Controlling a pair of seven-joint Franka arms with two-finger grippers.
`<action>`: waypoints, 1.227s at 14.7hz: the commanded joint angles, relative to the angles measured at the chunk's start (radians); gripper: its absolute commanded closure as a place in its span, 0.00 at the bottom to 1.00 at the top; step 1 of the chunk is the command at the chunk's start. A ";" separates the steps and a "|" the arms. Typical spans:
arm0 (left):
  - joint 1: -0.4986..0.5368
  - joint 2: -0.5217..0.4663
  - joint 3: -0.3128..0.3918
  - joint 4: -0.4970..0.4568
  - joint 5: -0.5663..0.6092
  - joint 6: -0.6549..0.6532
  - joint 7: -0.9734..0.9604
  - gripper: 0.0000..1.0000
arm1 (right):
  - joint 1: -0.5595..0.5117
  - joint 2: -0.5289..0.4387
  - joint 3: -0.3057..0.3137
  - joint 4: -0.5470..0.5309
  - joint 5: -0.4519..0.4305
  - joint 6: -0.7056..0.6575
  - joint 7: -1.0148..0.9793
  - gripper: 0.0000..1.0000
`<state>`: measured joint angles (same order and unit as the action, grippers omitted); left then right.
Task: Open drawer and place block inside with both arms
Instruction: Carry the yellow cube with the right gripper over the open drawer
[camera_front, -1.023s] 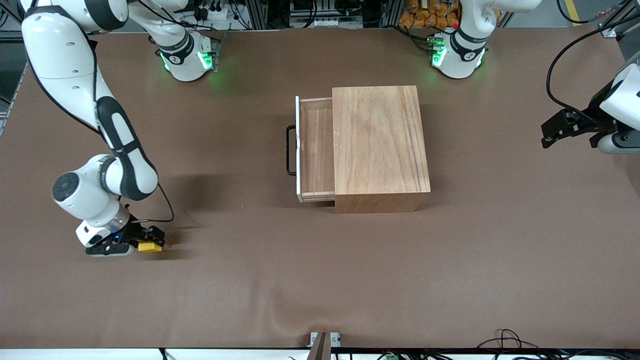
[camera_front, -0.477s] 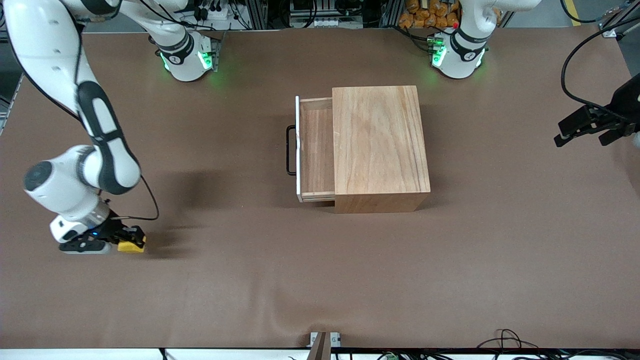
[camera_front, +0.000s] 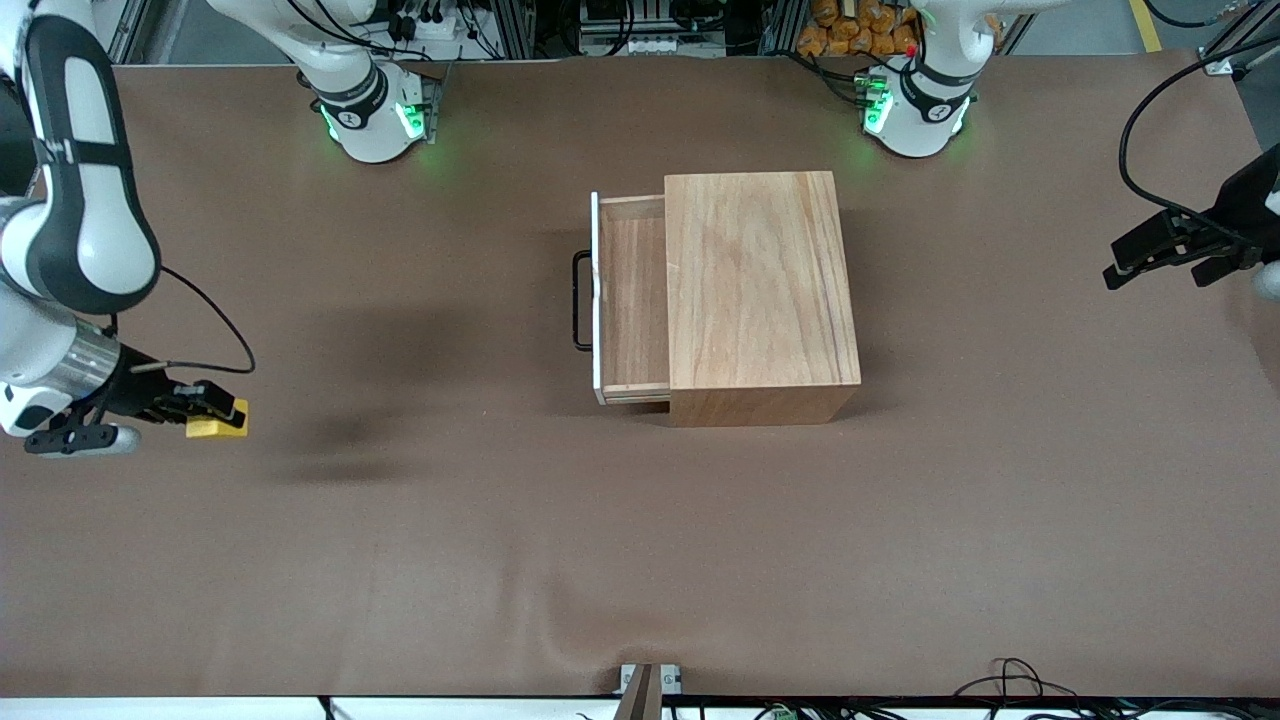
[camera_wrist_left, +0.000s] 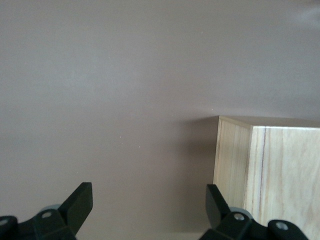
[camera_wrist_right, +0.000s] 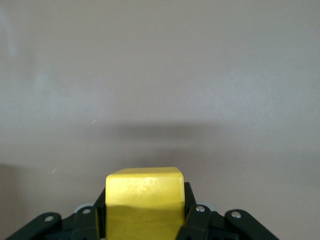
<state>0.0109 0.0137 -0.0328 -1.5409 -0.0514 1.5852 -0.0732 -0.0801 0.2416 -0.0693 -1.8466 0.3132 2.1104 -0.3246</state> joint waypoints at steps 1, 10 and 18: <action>0.014 -0.011 -0.021 0.001 0.028 -0.011 -0.007 0.00 | -0.007 -0.096 0.006 -0.039 0.023 -0.093 0.005 0.95; 0.020 0.023 -0.012 0.004 0.028 0.052 0.015 0.00 | 0.207 -0.229 0.014 -0.026 0.006 -0.211 0.447 0.94; 0.040 -0.005 -0.013 0.004 0.024 0.039 0.016 0.00 | 0.583 -0.211 0.017 0.001 -0.198 -0.133 0.924 0.93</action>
<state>0.0259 0.0249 -0.0362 -1.5377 -0.0446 1.6332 -0.0696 0.4431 0.0337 -0.0408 -1.8444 0.1451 1.9487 0.5101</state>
